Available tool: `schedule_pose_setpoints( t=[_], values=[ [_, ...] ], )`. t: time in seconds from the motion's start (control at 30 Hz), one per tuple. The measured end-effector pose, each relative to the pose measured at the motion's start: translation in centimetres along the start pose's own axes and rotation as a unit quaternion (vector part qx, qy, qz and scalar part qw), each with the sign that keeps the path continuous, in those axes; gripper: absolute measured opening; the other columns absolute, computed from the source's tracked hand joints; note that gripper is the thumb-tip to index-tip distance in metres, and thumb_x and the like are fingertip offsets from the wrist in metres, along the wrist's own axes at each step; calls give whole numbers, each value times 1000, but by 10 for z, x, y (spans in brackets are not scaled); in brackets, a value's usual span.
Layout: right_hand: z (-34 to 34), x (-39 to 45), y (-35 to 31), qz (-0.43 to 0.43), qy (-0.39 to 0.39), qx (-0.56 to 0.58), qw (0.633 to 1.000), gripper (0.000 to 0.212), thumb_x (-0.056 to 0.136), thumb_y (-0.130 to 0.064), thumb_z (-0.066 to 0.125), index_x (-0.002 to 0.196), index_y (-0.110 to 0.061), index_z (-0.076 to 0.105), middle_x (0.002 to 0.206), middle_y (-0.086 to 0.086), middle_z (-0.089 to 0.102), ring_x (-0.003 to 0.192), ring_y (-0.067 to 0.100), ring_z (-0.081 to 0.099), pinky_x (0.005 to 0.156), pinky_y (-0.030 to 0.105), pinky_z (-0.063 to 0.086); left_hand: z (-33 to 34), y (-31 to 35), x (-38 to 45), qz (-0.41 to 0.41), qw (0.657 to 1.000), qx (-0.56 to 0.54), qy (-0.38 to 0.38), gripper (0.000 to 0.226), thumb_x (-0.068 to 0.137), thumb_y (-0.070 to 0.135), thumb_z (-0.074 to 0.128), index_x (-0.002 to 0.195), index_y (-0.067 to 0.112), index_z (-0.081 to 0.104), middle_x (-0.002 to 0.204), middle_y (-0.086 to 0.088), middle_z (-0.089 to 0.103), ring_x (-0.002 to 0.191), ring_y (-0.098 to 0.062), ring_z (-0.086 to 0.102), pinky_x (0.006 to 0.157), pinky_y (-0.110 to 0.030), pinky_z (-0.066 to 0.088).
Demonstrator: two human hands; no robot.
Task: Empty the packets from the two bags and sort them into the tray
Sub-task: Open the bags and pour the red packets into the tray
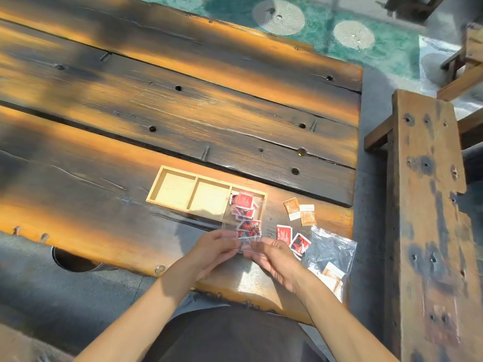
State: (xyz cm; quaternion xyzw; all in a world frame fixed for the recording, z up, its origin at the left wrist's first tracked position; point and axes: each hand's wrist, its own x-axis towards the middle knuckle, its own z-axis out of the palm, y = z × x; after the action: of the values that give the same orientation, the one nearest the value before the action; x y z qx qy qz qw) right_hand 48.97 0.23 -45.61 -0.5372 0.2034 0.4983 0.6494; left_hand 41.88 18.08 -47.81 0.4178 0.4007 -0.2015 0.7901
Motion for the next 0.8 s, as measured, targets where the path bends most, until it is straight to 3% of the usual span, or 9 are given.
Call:
schedule_pose_setpoints(
  t=[0.1,0.27,0.37,0.57,0.8],
  values=[
    [2,-3,-6,-6,-8,7,1000,24,95,-2,66,117,3,73,112,22,77,95,26,78,84,23,62,5,8,-4,-7,1000,0,-5,36,87,8,75,121,2,64,119,-18,73,114,-28,69,92,-32,57],
    [5,-7,-15,-7,-7,2,1000,27,96,-3,65,123,0,69,113,21,77,89,24,79,68,19,63,9,20,-6,5,1000,-14,-19,28,91,13,71,116,4,66,112,-16,74,108,-27,71,98,-36,55],
    [6,-8,-21,-13,-16,-7,1000,29,96,-2,64,125,-1,68,113,22,76,89,24,79,79,25,62,12,27,-8,26,999,-14,-17,36,92,11,69,123,-5,63,115,-19,73,109,-28,70,95,-36,56],
    [9,-15,-37,-23,-30,-20,999,23,96,0,62,118,-4,70,110,22,77,80,22,79,61,17,62,18,37,-15,65,997,15,-25,40,91,14,70,122,-9,61,120,-24,70,117,-32,68,101,-41,54],
    [9,-19,-51,-40,-45,-60,996,26,98,-5,63,120,-14,71,104,18,79,79,17,79,60,15,60,24,46,-25,95,995,23,-12,11,95,9,64,105,5,68,109,-16,74,103,-24,71,89,-37,56]
  ],
)
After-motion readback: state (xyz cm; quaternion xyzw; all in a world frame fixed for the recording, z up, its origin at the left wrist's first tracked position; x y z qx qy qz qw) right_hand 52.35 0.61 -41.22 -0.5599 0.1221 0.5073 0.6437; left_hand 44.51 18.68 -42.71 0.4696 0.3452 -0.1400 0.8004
